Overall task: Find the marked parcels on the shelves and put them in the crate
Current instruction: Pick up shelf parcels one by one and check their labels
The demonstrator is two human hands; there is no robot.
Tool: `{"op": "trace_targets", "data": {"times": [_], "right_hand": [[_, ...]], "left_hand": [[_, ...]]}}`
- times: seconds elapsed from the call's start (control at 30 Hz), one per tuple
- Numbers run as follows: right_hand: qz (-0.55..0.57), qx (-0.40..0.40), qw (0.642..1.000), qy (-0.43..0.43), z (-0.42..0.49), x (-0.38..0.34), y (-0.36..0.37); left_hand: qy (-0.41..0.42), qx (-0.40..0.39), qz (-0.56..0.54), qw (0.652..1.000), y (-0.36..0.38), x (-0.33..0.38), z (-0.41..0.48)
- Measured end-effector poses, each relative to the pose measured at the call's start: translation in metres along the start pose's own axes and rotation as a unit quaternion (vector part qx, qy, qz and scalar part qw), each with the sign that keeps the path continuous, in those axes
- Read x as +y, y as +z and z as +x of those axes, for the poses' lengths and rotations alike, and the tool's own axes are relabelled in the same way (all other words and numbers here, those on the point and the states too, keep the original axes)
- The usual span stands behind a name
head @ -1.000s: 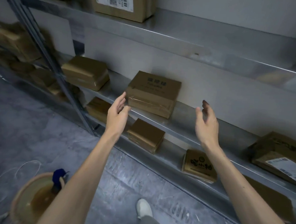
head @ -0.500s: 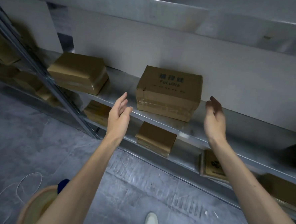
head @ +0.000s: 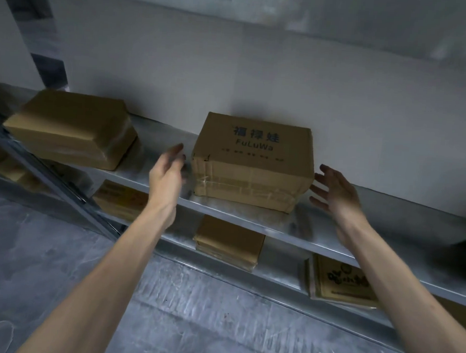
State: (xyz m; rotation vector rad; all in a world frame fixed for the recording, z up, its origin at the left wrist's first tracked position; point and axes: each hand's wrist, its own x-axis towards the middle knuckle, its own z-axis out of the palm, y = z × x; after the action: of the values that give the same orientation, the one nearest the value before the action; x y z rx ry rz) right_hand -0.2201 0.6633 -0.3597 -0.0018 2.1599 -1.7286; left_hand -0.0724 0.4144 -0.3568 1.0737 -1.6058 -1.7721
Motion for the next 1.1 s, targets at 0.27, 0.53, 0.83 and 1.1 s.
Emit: {"op": "trace_targets", "data": {"times": [0.27, 0.53, 0.83, 1.1], "right_hand": [[-0.001, -0.019, 0.999, 0.040, 0.015, 0.010, 0.020], [-0.002, 0.002, 0.999, 0.039, 0.016, 0.010, 0.028], [0.010, -0.008, 1.000, 0.017, 0.006, 0.008, 0.021], [0.054, -0.014, 0.997, -0.051, -0.004, 0.007, 0.014]], "left_hand": [[-0.051, -0.074, 0.026, 0.996, 0.011, -0.018, 0.027], [-0.035, -0.119, 0.059, 0.991, 0.007, -0.020, 0.032], [-0.006, -0.134, 0.060, 0.989, -0.001, -0.013, 0.030], [0.043, -0.140, 0.069, 0.987, -0.003, 0.002, 0.028]]}}
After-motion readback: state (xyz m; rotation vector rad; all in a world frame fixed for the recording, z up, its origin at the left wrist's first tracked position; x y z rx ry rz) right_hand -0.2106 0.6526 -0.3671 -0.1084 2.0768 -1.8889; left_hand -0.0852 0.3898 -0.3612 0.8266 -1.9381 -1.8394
